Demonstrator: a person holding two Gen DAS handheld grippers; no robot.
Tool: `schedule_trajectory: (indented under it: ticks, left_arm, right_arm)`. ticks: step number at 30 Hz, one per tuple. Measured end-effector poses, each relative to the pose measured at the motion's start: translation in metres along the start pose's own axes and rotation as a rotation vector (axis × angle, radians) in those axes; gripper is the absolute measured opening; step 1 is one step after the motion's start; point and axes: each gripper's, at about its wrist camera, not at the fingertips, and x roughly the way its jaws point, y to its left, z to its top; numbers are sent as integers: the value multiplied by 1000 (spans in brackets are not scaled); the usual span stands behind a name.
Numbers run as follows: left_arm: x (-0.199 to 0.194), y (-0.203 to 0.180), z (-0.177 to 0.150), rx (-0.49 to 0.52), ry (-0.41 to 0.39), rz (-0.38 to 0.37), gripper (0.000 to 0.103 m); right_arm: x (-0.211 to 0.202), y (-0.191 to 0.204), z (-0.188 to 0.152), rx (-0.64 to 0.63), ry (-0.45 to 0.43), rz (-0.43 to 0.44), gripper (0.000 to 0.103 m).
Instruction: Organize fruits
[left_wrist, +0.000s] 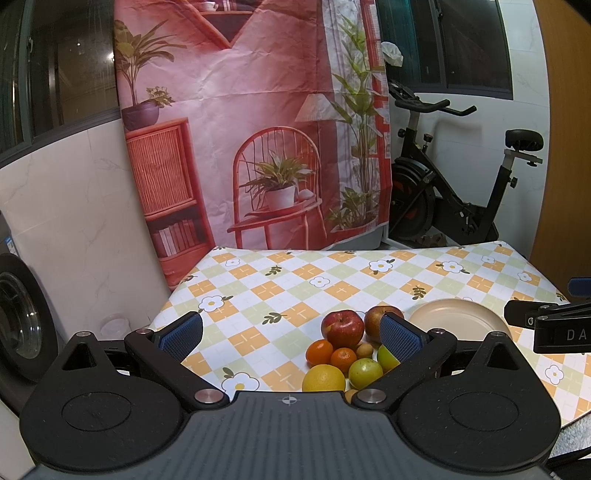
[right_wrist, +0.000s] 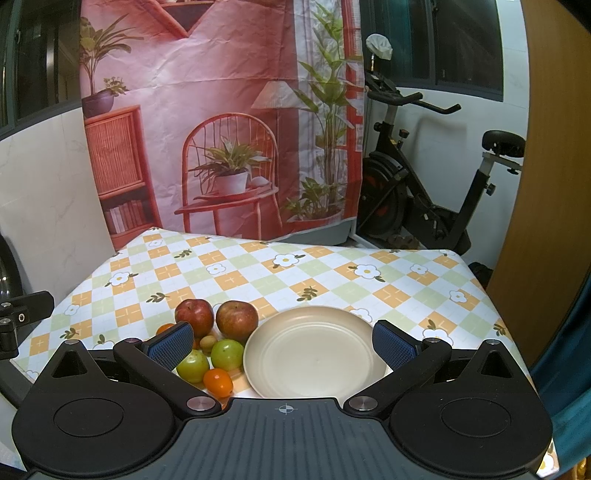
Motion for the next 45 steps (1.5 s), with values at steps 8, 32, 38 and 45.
schedule_trajectory:
  ticks: [8, 32, 38, 45]
  left_arm:
    - [1, 0, 0, -2, 4, -6, 103]
    - [70, 11, 10, -47, -80, -24, 94]
    - [86, 21, -2, -99, -87, -102, 91]
    - [111, 27, -12, -103, 17, -125, 89]
  right_arm:
    - [1, -7, 1, 4, -2, -3, 103]
    - [82, -51, 2, -43, -260, 80, 103]
    - [110, -41, -13, -39, -193, 119, 103]
    - [126, -37, -35, -4, -184, 171, 103]
